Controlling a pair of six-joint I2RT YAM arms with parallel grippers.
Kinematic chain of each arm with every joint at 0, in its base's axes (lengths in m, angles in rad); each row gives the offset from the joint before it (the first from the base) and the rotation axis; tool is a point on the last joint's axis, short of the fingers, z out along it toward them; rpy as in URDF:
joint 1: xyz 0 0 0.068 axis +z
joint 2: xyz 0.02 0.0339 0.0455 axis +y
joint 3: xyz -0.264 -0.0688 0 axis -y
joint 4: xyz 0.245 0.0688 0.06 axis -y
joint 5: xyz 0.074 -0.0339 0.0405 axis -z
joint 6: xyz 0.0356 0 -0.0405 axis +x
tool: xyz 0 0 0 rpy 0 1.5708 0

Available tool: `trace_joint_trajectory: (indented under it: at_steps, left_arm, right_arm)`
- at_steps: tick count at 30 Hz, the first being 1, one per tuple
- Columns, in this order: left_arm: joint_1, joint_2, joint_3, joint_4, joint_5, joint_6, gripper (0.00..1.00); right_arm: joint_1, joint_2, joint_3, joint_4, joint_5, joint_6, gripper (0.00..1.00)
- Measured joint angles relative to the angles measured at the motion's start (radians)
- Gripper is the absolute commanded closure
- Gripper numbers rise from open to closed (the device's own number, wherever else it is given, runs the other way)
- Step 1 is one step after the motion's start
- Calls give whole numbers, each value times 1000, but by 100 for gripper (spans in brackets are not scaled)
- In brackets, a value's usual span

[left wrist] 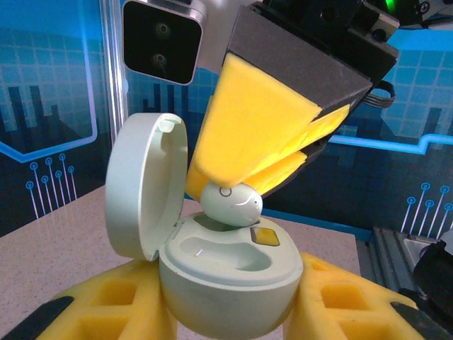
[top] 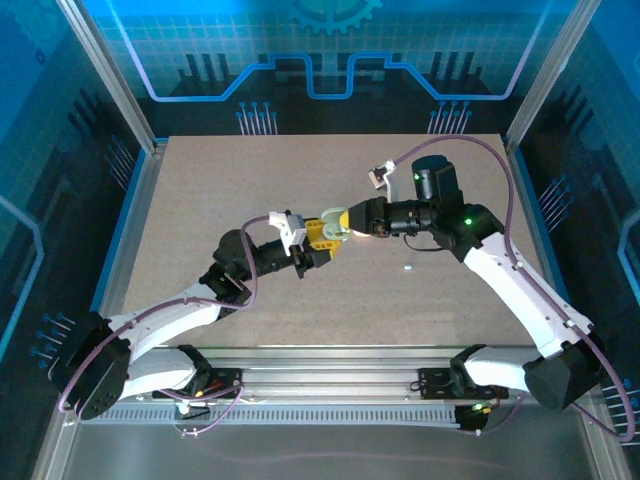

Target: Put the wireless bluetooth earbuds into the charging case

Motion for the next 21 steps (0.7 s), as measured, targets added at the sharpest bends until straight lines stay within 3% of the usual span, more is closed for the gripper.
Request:
trace_joint_trajectory:
  at_steps: [14,21]
  left_arm:
    - [0,1,0,2,2,0,67]
    - [0,1,0,2,2,1,67]
  right_arm:
    - [5,-3,42,-97,102,-36,68]
    - [5,-14,54,-126,114,-56,72]
